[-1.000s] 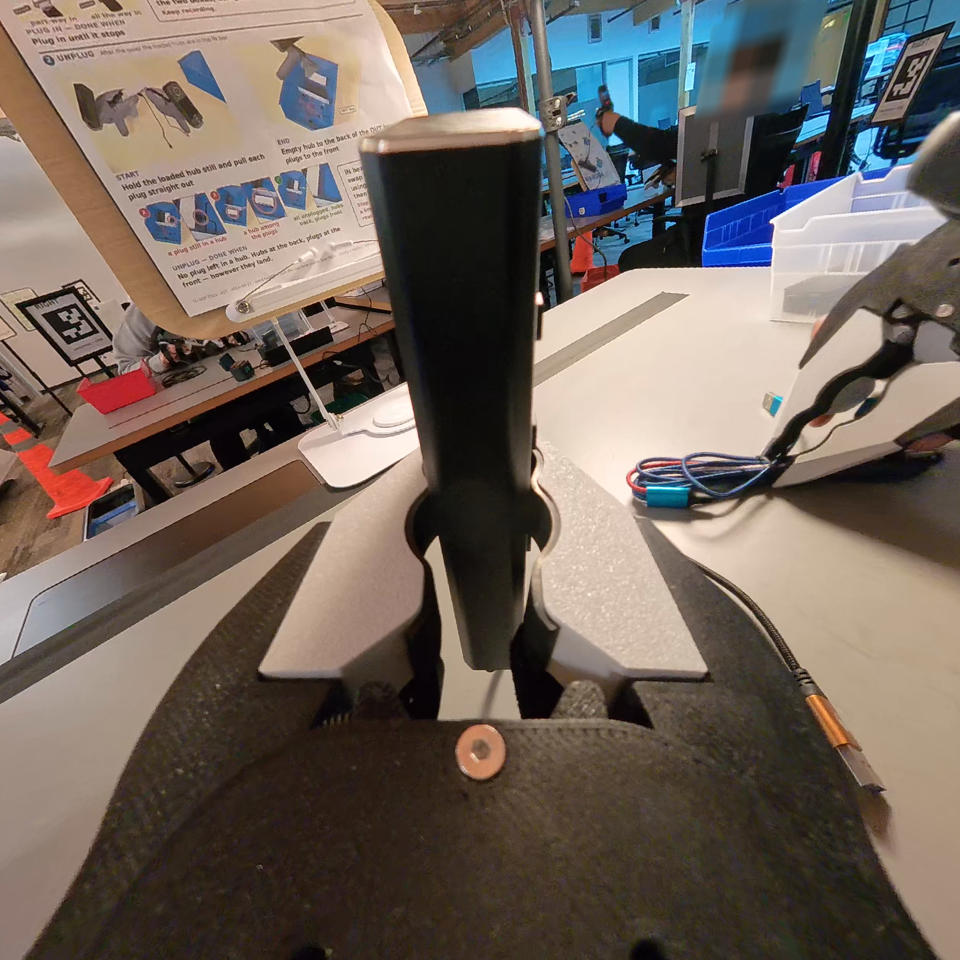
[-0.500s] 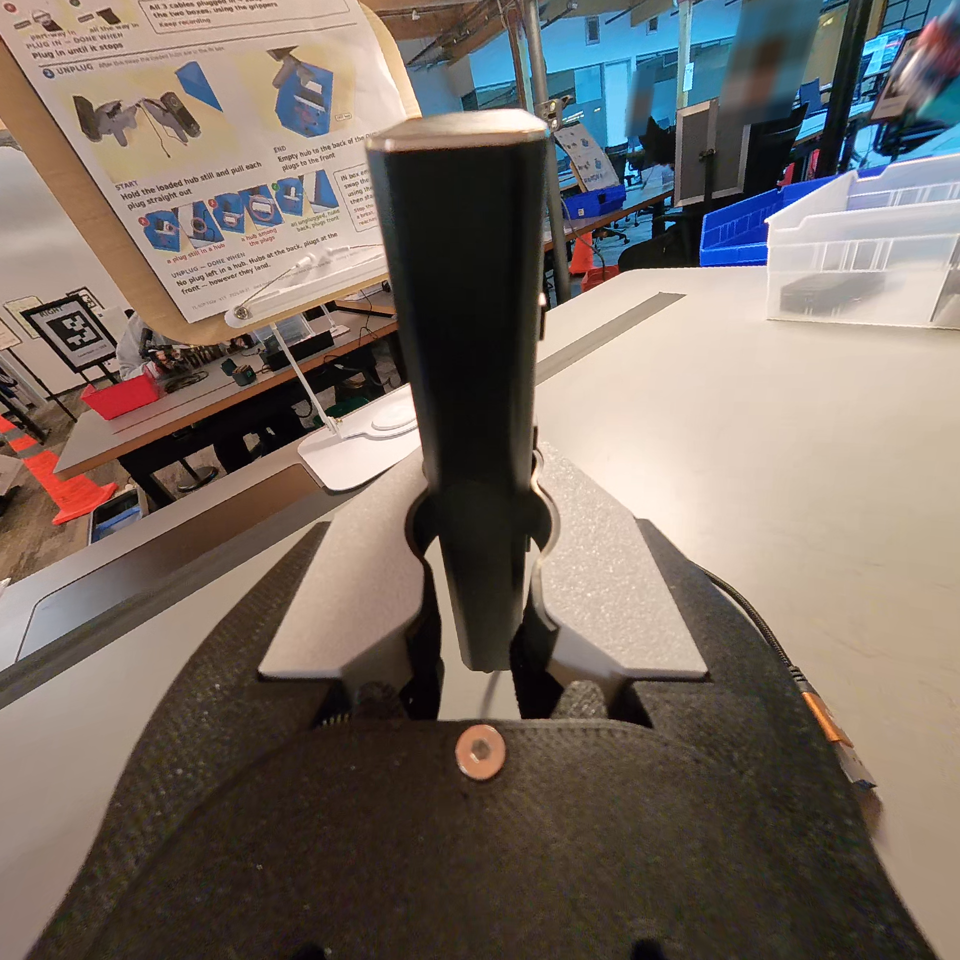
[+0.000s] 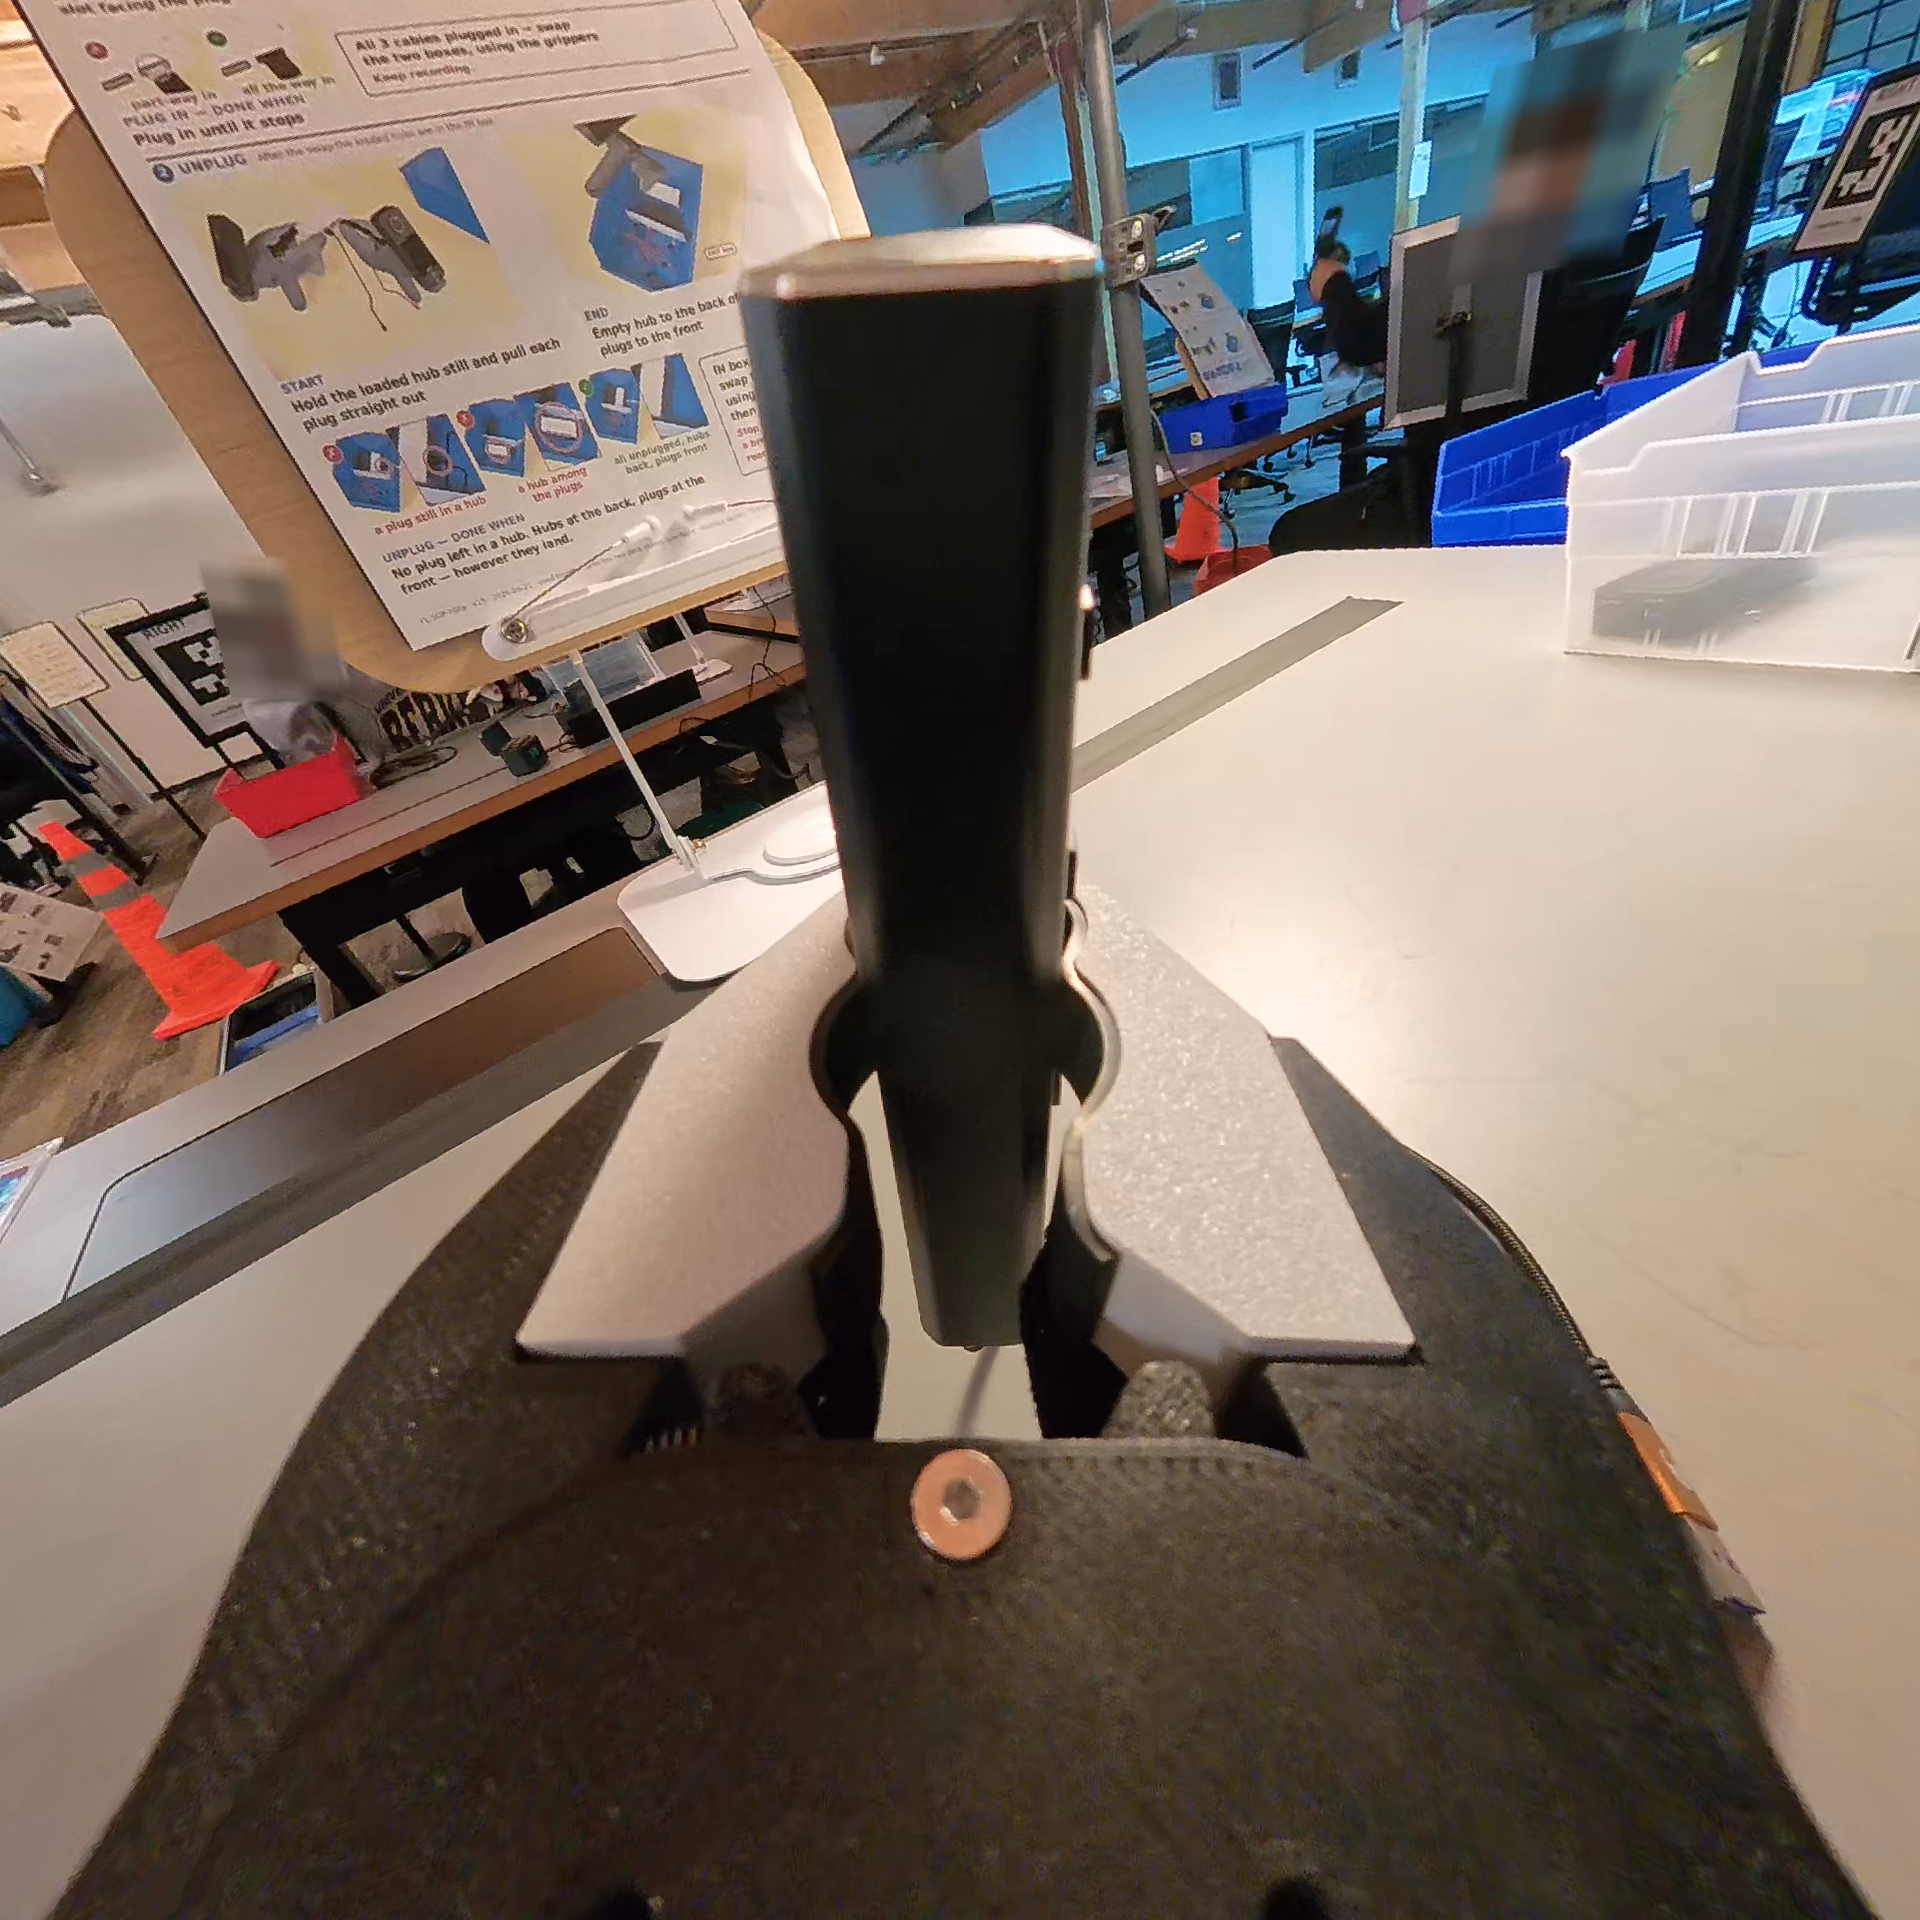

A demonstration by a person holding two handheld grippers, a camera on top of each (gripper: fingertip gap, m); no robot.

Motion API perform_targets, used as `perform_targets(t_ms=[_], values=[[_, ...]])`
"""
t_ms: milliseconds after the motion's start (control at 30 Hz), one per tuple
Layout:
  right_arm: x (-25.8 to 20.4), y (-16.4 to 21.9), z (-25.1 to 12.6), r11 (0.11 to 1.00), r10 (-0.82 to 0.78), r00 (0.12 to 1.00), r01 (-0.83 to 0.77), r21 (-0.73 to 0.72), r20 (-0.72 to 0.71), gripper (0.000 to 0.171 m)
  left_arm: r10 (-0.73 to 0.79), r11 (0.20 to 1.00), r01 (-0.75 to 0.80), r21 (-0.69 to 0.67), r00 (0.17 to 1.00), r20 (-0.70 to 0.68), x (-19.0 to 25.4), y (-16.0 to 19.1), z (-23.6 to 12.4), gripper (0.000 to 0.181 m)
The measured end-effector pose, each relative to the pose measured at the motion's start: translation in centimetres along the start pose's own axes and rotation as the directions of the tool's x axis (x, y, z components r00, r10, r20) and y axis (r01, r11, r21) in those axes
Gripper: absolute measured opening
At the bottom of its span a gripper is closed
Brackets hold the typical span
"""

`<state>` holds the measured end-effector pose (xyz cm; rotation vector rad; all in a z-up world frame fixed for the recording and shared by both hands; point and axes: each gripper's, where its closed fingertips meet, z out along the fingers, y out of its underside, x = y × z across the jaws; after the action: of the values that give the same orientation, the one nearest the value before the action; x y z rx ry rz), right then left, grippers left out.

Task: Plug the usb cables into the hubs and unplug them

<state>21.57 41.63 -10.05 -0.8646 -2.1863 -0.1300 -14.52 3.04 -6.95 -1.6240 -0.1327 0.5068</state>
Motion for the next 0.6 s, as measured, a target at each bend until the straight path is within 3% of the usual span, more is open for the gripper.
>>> perform_targets(t_ms=[167, 300, 367, 500, 600], values=[[-3.6, 1.8, 3.2, 0.99, -0.058, 0.986, 0.077, -0.115, 0.157, 0.014, 0.0, 1.0, 0.0, -0.001, 1.0, -0.006, 0.2, 0.0, 0.0, 0.03], [-3.4, 2.9, 4.2, 0.976, -0.055, 0.989, 0.082, -0.2, 0.135, 0.024, 0.005, 1.0, -0.005, -0.001, 1.0, -0.011, 0.4, -0.1, 0.0, 0.03], [-2.2, 1.8, 3.4, 0.988, 0.022, 0.994, -0.005, -0.152, 0.111, 0.033, 0.005, 1.0, -0.005, -0.002, 1.0, -0.015, 0.5, -0.1, 0.0, 0.03], [1.7, 0.2, 0.5, 0.994, 0.088, 0.996, -0.089, -0.068, -0.025, 0.033, -0.001, 1.0, 0.001, 0.0, 1.0, -0.026, 0.5, -0.2, 0.0, 0.03], [3.8, -3.9, -1.8, 0.993, 0.102, 0.987, -0.095, 0.062, -0.12, 0.03, -0.017, 1.0, 0.018, 0.011, 0.999, -0.045, 0.7, -0.3, 0.0, 0.03]])
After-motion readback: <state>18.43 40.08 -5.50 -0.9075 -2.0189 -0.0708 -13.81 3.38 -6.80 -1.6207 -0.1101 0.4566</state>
